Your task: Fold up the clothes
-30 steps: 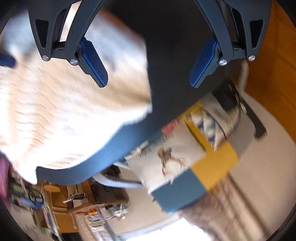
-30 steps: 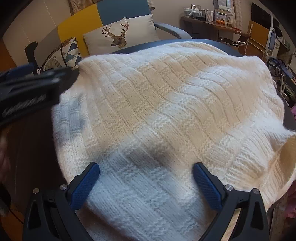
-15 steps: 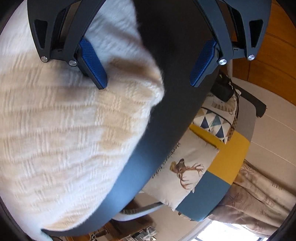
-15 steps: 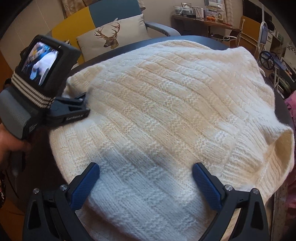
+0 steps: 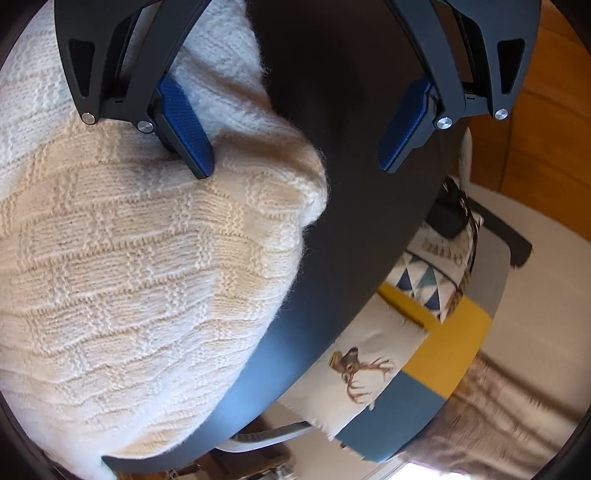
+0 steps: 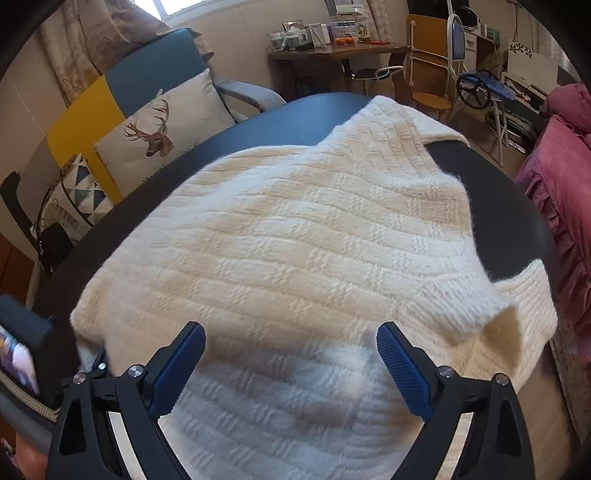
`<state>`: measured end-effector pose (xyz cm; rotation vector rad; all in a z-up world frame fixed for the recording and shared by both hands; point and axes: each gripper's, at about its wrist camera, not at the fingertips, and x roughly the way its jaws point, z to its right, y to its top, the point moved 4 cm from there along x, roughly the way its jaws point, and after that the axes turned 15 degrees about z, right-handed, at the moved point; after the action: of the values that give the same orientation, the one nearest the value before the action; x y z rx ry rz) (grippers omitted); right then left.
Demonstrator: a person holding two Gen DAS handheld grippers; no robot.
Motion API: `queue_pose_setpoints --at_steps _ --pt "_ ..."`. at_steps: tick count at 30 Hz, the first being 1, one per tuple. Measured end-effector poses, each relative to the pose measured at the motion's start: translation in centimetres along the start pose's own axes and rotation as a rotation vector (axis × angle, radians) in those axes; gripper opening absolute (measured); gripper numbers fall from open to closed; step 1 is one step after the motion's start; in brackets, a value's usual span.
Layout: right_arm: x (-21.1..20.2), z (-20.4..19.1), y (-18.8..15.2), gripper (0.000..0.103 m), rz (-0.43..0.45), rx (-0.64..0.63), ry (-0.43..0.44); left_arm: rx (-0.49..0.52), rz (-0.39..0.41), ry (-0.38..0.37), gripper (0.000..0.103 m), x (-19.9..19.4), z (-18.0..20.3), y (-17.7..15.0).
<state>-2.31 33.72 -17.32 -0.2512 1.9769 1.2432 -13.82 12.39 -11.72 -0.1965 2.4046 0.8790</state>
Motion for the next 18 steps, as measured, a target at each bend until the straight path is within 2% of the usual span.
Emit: queue_pose_setpoints --at_steps 2,4,6,8,12,18 --pt "1.2 0.2 -1.1 0.097 -0.041 -0.028 -0.013 -0.022 0.006 0.004 0.092 -0.9 0.1 -1.0" --pt "2.6 -1.4 -3.0 0.103 -0.056 -0.108 -0.026 -0.041 0.008 0.001 0.092 -1.6 0.0 -1.7" --pt "3.4 -3.6 -4.3 0.103 -0.056 -0.225 -0.040 -0.068 -0.004 -0.006 0.092 -2.3 -0.1 -2.5" --pt "3.7 -5.6 -4.9 0.103 -0.044 -0.263 -0.006 -0.094 -0.016 -0.004 0.092 -2.9 -0.3 -3.3" --pt "4.6 -8.9 -5.2 0.103 -0.076 -0.309 0.052 -0.140 -0.042 0.007 0.092 -3.9 -1.0 -5.3" --pt "5.7 -15.6 -6.9 0.103 -0.133 -0.426 0.203 -0.191 -0.081 0.020 0.092 -6.6 -2.0 -9.0"
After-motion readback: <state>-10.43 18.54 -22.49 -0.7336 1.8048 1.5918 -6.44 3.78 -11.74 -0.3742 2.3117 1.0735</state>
